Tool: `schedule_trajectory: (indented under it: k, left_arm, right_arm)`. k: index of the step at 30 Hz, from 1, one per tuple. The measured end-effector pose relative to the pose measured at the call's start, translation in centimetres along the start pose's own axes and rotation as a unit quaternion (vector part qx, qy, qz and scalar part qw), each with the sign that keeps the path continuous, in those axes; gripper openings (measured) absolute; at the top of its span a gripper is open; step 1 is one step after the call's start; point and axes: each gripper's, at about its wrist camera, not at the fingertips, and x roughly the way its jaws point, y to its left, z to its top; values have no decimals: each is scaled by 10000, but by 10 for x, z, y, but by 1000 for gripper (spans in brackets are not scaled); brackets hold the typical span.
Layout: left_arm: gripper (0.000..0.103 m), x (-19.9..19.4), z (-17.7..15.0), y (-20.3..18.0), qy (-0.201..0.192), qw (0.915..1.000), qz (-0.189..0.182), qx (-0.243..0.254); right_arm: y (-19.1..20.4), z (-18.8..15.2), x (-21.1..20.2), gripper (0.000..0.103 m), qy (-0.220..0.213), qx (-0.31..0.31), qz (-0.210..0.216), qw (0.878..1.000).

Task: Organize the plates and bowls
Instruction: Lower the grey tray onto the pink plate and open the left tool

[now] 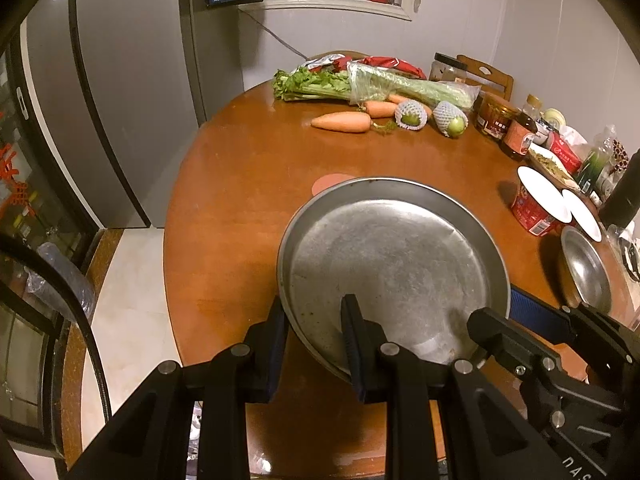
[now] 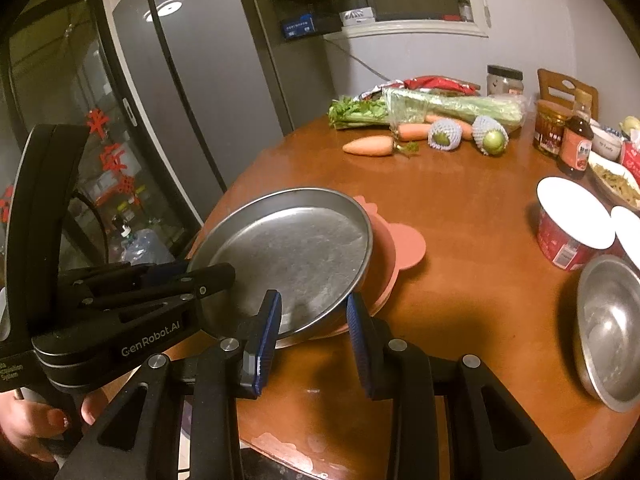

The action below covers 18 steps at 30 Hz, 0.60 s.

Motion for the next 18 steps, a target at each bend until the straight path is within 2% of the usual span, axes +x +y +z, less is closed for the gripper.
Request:
schedule_trajectory:
  k: [18]
  left_arm:
    - [27, 23, 5, -2, 135, 9999, 49, 58]
  right_arm:
    - [-8, -5, 21, 36, 177, 72, -9, 9998]
